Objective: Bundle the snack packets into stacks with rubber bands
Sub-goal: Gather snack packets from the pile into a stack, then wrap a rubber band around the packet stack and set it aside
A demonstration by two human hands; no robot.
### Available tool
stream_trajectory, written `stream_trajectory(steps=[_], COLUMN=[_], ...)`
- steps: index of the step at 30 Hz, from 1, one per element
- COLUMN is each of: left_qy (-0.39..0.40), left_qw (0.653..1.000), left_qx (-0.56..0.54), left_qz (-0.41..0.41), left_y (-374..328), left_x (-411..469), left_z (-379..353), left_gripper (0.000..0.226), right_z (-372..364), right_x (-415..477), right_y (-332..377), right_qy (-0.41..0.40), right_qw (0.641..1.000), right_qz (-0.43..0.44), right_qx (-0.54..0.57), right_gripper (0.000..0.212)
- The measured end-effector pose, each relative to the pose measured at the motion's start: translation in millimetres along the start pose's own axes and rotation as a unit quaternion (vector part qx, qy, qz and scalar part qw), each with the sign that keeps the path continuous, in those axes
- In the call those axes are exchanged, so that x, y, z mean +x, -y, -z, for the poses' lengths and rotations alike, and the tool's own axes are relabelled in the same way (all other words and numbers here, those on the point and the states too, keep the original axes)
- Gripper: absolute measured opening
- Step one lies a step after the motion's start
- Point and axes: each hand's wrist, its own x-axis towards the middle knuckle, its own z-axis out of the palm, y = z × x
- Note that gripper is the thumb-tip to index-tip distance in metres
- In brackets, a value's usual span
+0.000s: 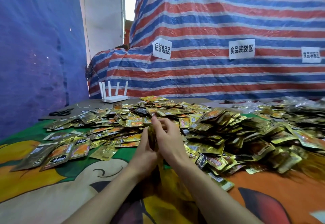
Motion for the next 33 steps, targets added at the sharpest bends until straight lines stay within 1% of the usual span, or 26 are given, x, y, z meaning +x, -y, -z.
stream_trajectory(steps=[2, 4, 5, 6, 8, 10, 12, 13, 14, 16, 18, 20, 21, 22, 24, 26, 29, 33], left_qy=[0.012, 0.019, 0.024, 0.029, 0.048, 0.081, 0.112, 0.12, 0.12, 0.116, 0.113, 0.105, 0.097, 0.087, 0.076, 0.067, 0.063, 0.064], left_qw=[1.0, 0.997, 0.996, 0.997, 0.998, 0.993, 0.987, 0.985, 0.984, 0.983, 0.982, 0.984, 0.986, 0.989, 0.992, 0.994, 0.994, 0.994], left_qx=[-0.007, -0.042, -0.045, -0.024, 0.038, 0.082, 0.108, 0.116, 0.123, 0.13, 0.14, 0.132, 0.121, 0.108, 0.086, 0.083, 0.082, 0.087], left_qz=[0.027, 0.066, 0.07, 0.062, 0.021, -0.024, -0.043, -0.049, -0.052, -0.053, -0.061, -0.062, -0.061, -0.06, -0.046, -0.039, -0.036, -0.033], left_y=[3.3, 4.4, 5.4, 5.9, 2.5, -4.3, -7.6, -8.3, -7.7, -8.4, -9.9, -10.4, -11.5, -12.3, -15.5, -15.2, -13.0, -12.0], left_x=[1.3, 2.6, 3.1, 3.0, -1.1, -8.5, -13.4, -14.4, -14.5, -13.5, -12.6, -11.1, -11.0, -11.2, -11.8, -11.6, -10.2, -8.7], left_z=[0.2, 2.6, 3.1, 2.8, -1.8, -10.1, -15.2, -16.0, -16.1, -15.7, -16.2, -16.8, -17.3, -17.3, -17.1, -15.5, -12.6, -12.6], left_gripper=[0.059, 0.051, 0.044, 0.039, 0.037, 0.032, 0.023, 0.02, 0.023, 0.029, 0.023, 0.014, 0.011, 0.016, 0.027, 0.03, 0.035, 0.036], right_z=[10.3, 29.0, 40.4, 52.9, 80.4, 111.8, 148.0, 167.2, 187.2, 228.0, 265.1, 292.8, 301.9, 308.1, 314.4, 316.3, 314.3, 314.7], right_x=[-3.6, -8.9, -11.7, -15.2, -23.4, -32.0, -39.4, -42.0, -43.7, -46.3, -51.0, -58.9, -63.3, -67.7, -74.6, -77.1, -77.2, -75.3], right_y=[3.1, 12.2, 17.7, 22.2, 27.0, 27.7, 27.6, 27.9, 28.7, 31.1, 31.9, 26.0, 20.7, 14.4, 1.8, -6.0, -7.4, -2.8], right_qy=[-0.064, -0.113, -0.116, -0.109, -0.079, -0.044, -0.037, -0.042, -0.05, -0.061, -0.068, -0.075, -0.074, -0.068, -0.055, -0.057, -0.066, -0.119], right_qw=[0.991, 0.974, 0.968, 0.964, 0.949, 0.92, 0.889, 0.871, 0.847, 0.789, 0.73, 0.674, 0.655, 0.644, 0.647, 0.659, 0.656, 0.654], right_qz=[0.036, 0.089, 0.106, 0.111, 0.095, 0.058, 0.005, -0.021, -0.05, -0.112, -0.182, -0.237, -0.258, -0.277, -0.302, -0.3, -0.28, -0.226], right_qx=[-0.11, -0.175, -0.195, -0.217, -0.291, -0.385, -0.456, -0.49, -0.527, -0.601, -0.656, -0.696, -0.707, -0.71, -0.699, -0.687, -0.698, -0.712], right_gripper=[0.029, 0.021, 0.016, 0.015, 0.018, 0.019, 0.016, 0.015, 0.013, 0.006, 0.001, 0.005, 0.009, 0.012, 0.016, 0.014, 0.01, 0.017])
